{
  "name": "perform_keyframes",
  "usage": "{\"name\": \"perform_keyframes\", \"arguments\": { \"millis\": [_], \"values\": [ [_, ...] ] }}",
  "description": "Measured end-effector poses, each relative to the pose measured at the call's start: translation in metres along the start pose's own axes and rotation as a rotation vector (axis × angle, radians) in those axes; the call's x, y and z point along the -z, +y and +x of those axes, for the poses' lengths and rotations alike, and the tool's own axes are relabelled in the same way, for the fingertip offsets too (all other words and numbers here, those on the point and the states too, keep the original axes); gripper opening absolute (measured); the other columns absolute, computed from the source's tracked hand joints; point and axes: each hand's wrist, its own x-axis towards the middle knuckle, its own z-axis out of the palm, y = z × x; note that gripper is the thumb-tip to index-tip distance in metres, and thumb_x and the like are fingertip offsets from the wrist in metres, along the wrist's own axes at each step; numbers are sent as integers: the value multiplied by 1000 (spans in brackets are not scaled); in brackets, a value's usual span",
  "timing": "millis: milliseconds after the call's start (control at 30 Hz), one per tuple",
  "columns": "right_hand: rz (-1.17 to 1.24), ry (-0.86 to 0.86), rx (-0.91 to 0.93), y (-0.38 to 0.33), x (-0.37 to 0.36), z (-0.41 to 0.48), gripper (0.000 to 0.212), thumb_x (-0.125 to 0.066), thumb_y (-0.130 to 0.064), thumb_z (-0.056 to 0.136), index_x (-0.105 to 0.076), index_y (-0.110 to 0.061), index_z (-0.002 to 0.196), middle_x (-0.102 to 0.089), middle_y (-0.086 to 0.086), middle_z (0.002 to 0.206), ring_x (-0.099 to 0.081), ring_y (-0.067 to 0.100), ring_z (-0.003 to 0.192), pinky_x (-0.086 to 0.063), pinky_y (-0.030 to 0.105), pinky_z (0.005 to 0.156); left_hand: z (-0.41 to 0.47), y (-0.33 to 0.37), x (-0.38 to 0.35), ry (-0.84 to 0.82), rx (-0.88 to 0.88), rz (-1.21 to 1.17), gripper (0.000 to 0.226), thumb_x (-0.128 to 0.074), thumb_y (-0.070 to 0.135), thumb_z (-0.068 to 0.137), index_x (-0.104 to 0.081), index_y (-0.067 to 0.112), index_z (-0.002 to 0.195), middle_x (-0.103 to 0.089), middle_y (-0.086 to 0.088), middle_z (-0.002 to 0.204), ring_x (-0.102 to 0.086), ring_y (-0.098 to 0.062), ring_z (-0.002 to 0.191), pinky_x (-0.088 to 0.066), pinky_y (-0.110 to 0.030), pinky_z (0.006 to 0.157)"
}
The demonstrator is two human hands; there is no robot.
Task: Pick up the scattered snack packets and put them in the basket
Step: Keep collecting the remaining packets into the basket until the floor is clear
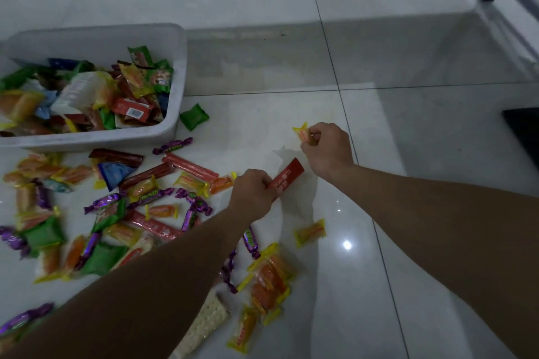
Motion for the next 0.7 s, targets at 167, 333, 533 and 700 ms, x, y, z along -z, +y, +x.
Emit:
{"name": "perform_keyframes", "arguments": {
  "millis": [167, 333, 533, 700],
  "values": [
    [34, 16, 20, -27, 5, -5, 15, -68, -12, 83, -70, -10, 98, -66, 6, 96, -62, 21, 88, -53, 33, 80, 3, 0, 38, 94, 106, -236, 13, -74, 23, 83, -69, 11, 86, -67, -10, 85, -65, -27, 82, -52, -33, 73],
    [151, -3, -5, -59, 2, -12, 8, -69, -12, 84, -69, -11, 92, -68, 3, 88, -63, 18, 80, -55, 31, 76, 1, 1, 78, 181, 102, -338, 11, -74, 23, 82, -67, 15, 81, -69, -9, 84, -67, -28, 78, -55, -33, 68],
    [300, 38, -7, -106, -9, -11, 18, -76, -16, 77, -70, -12, 94, -68, 1, 87, -64, 15, 77, -51, 25, 73, -1, 7, 144, 238, 48, -474, 23, -75, 5, 79, -59, 12, 64, -64, -10, 82, -60, -22, 80, -51, -26, 70],
    [358, 28, 12, -161, -25, -2, 20, -77, -17, 77, -67, -13, 94, -67, 0, 87, -64, 17, 80, -53, 29, 75, 7, -13, 208, 420, 76, -567, 12, -78, 14, 78, -67, 12, 75, -71, -11, 92, -68, -27, 85, -57, -37, 79]
  ]
}}
